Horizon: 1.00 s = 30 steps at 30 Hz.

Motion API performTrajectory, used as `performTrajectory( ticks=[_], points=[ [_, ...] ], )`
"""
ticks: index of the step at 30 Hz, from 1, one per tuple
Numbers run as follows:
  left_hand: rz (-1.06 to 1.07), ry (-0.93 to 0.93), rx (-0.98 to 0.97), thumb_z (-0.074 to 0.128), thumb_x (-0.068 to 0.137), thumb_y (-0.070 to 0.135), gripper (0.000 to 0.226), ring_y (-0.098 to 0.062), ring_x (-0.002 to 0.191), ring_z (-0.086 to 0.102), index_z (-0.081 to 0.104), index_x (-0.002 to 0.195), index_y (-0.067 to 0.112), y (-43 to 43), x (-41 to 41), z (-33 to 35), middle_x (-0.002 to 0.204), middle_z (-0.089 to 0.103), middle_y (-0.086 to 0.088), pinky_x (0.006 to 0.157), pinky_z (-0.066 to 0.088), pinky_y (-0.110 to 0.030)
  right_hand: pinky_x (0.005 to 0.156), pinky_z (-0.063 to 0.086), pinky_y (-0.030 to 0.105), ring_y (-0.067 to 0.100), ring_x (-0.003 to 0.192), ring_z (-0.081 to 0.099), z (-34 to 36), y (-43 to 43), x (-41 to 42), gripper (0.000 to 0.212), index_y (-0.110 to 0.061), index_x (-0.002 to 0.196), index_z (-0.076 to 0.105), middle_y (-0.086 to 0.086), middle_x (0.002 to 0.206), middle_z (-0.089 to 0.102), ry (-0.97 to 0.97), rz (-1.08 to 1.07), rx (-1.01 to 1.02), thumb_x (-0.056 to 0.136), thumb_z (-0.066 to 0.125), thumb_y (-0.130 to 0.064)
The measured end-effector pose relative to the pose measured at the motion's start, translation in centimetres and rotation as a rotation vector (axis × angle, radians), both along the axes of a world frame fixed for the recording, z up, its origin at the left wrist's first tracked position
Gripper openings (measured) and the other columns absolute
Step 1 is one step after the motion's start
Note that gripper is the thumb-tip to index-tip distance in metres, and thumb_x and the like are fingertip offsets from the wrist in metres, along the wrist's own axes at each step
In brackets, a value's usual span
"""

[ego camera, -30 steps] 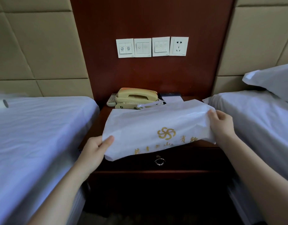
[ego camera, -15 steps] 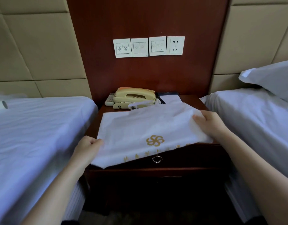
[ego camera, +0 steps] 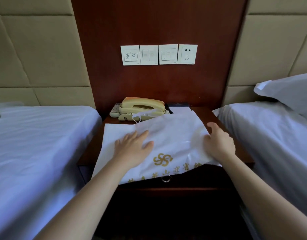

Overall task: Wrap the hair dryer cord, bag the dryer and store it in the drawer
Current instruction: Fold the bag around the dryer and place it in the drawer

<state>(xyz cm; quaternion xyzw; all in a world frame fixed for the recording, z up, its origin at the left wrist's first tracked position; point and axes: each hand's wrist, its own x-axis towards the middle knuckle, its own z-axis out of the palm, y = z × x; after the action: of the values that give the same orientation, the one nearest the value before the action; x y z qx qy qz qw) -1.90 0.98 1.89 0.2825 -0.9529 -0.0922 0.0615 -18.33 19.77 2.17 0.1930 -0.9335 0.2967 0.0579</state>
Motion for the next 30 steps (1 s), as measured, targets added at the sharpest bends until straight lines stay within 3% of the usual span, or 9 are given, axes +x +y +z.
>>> performTrajectory(
  ticks=[4,6,9,14,17,20,26,28,30],
  points=[
    [-0.023,0.028,0.162,0.026,0.093,0.057,0.053,-0.025,0.136,0.035,0.024,0.145,0.042,-0.5,-0.4,0.2,0.152,0.034,0.004,0.107,0.032,-0.043,0.100,0.030,0.042,0.033,0.126,0.038,1.0,-2.1,0.8,0.050,-0.025,0.133,0.049,0.008,0.137,0.047,0.405,0.209,0.128,0.086,0.034,-0.035],
    [-0.021,0.014,0.218,0.027,0.093,0.057,0.053,-0.028,0.132,0.039,0.026,0.144,0.042,-0.7,-0.7,0.2,0.148,0.041,0.002,0.103,0.034,-0.039,0.108,0.020,0.040,0.026,0.136,0.030,1.0,-4.0,1.7,0.057,-0.033,0.135,0.046,0.002,0.146,0.040,0.316,0.422,0.132,0.086,0.021,-0.049],
    [0.038,0.000,0.314,0.029,0.085,0.070,0.060,-0.029,0.129,0.042,0.031,0.140,0.045,-1.4,-1.0,0.1,0.144,0.045,0.003,0.105,0.036,-0.040,0.112,0.010,0.045,0.020,0.142,0.018,-0.1,-6.0,2.3,0.044,-0.042,0.138,0.035,-0.006,0.152,0.029,0.150,0.496,0.228,0.096,0.025,-0.050],
    [0.099,-0.024,0.427,0.026,0.075,0.084,0.084,-0.022,0.138,0.032,0.034,0.143,0.036,-3.0,-0.2,-0.7,0.152,0.034,0.006,0.109,0.028,-0.037,0.110,0.017,0.053,0.024,0.140,0.024,-0.6,-6.4,2.1,0.051,-0.049,0.138,0.026,-0.004,0.151,0.029,0.022,0.432,0.204,0.089,0.030,-0.062],
    [0.187,-0.045,0.403,0.012,0.047,0.100,0.115,-0.024,0.142,0.023,0.033,0.142,0.040,-4.2,1.1,-1.3,0.156,0.026,0.007,0.113,0.020,-0.051,0.108,0.028,0.052,0.030,0.135,0.032,-0.8,-6.1,2.6,0.062,-0.049,0.138,0.022,0.002,0.148,0.032,-0.061,0.439,0.157,0.081,0.034,-0.070],
    [0.282,-0.009,0.412,0.017,0.051,0.094,0.115,-0.027,0.144,0.018,0.029,0.145,0.030,-4.0,2.8,-1.7,0.155,0.025,0.002,0.111,0.020,-0.054,0.102,0.038,0.045,0.033,0.126,0.044,-0.7,-5.6,3.3,0.065,-0.048,0.139,0.020,0.010,0.146,0.033,-0.130,0.451,0.101,0.082,0.041,-0.068],
    [0.527,0.668,0.602,0.062,0.081,0.046,0.074,-0.032,0.123,0.049,0.035,0.138,0.008,-1.7,7.5,-3.2,0.138,0.049,-0.013,0.101,0.040,-0.037,0.089,0.042,0.038,0.038,0.111,0.053,-0.8,-4.2,4.8,0.064,-0.044,0.142,0.017,0.017,0.133,0.041,-0.130,0.434,0.134,0.086,0.045,-0.058],
    [0.622,0.888,0.831,0.062,0.085,0.039,0.063,-0.028,0.120,0.051,0.038,0.137,0.011,-0.5,9.4,-3.4,0.135,0.052,-0.009,0.100,0.039,-0.035,0.089,0.043,0.040,0.039,0.107,0.054,-0.6,-4.0,5.2,0.063,-0.044,0.141,0.018,0.017,0.129,0.041,-0.130,0.420,0.141,0.086,0.045,-0.058],
    [0.670,1.026,1.211,0.058,0.086,0.045,0.051,-0.027,0.116,0.052,0.048,0.129,0.018,1.1,10.5,-3.5,0.126,0.056,-0.004,0.103,0.036,-0.046,0.089,0.044,0.042,0.039,0.105,0.055,-0.6,-4.0,5.3,0.060,-0.045,0.137,0.021,0.016,0.127,0.044,-0.099,0.390,0.155,0.084,0.045,-0.060]
  ],
)
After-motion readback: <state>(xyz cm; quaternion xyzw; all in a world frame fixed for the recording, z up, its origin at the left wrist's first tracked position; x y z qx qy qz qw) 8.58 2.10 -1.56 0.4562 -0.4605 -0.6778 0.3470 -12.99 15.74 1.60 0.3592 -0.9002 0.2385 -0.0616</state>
